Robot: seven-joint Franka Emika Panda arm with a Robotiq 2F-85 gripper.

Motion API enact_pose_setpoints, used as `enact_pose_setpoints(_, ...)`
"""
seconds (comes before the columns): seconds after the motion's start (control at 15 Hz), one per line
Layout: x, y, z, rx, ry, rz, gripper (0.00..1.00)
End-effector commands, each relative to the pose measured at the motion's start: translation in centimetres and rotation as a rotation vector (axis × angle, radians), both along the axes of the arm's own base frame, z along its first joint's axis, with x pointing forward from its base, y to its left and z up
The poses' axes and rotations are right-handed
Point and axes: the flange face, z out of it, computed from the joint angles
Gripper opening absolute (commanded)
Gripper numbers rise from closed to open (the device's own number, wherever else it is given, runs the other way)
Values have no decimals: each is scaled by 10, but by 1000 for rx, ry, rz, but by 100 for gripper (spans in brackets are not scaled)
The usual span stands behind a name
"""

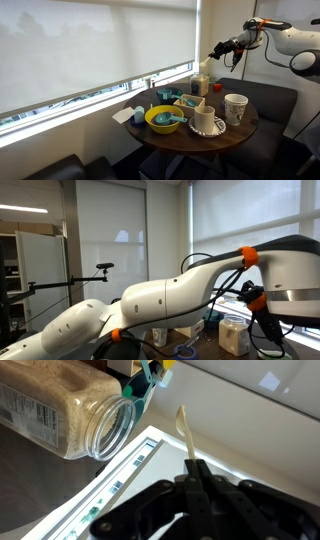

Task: Use the white spoon to transfer some contents from the clear jar into the white cup on the plate

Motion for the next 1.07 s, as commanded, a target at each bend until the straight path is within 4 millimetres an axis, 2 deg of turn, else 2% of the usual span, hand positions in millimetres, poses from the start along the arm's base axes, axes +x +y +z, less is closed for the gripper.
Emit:
enact_pose_setpoints(0.0, -5, 11, 11, 34, 33, 49, 2)
enact_pose_setpoints(0.67, -14, 30, 13, 30, 111, 157, 2)
enact_pose_setpoints(1.0, -8, 57, 24, 21, 116, 213, 2)
